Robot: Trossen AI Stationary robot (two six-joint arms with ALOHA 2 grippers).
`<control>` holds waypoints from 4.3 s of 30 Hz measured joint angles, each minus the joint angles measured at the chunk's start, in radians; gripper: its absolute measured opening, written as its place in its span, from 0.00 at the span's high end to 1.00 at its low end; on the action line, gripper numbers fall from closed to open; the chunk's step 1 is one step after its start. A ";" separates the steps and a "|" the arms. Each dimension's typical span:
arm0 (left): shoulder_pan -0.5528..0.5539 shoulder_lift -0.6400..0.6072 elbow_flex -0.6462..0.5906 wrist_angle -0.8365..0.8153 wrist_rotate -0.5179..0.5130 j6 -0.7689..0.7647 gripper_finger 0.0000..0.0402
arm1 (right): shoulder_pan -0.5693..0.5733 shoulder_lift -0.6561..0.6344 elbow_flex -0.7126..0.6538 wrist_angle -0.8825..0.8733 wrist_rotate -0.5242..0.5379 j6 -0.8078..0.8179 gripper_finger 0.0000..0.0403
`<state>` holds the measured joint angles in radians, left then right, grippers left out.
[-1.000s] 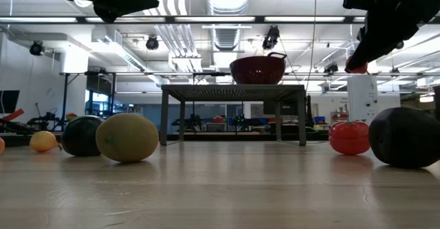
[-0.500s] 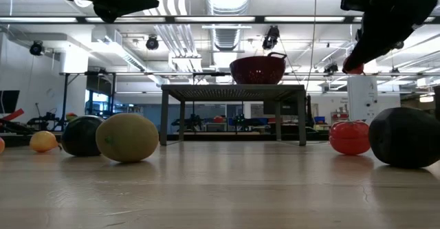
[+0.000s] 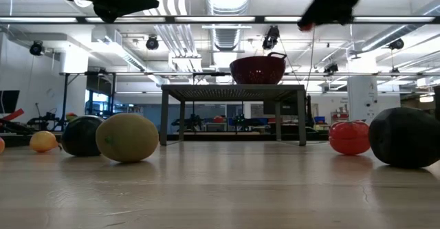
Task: Pick & Place Fruit
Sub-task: Put the pear into the purple strainer bowl on the shelf
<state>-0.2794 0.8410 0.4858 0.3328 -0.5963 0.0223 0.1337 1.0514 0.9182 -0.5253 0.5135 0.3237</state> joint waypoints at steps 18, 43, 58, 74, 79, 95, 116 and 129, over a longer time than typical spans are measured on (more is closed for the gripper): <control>0.000 0.000 0.000 -0.005 0.000 0.000 0.58 | -0.327 0.267 0.305 0.000 -0.186 -0.219 0.72; 0.000 0.000 0.000 -0.013 0.000 0.000 0.58 | -0.505 0.431 0.405 0.005 -0.231 -0.227 0.74; 0.000 0.000 0.000 -0.013 0.000 0.000 0.58 | -0.525 0.435 0.403 0.007 -0.237 -0.219 0.74; 0.000 0.000 0.000 -0.013 0.000 0.000 0.58 | -0.530 0.437 0.389 0.007 -0.236 -0.197 0.73; 0.000 0.000 0.000 -0.013 0.000 0.000 0.58 | -0.537 0.437 0.378 0.008 -0.235 -0.195 0.71; 0.000 0.000 0.000 -0.013 0.000 0.000 0.58 | -0.545 0.444 0.307 0.069 -0.234 -0.192 0.71; 0.000 0.000 0.000 -0.013 0.000 0.000 0.58 | -0.547 0.443 0.249 0.112 -0.234 -0.175 0.74; 0.000 0.000 0.000 -0.013 0.000 0.000 0.58 | -0.599 0.443 0.294 0.135 -0.311 -0.099 0.74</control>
<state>-0.2792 0.8413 0.4858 0.3199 -0.5961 0.0223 -0.4656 1.4944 1.2117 -0.3900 0.2026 0.2246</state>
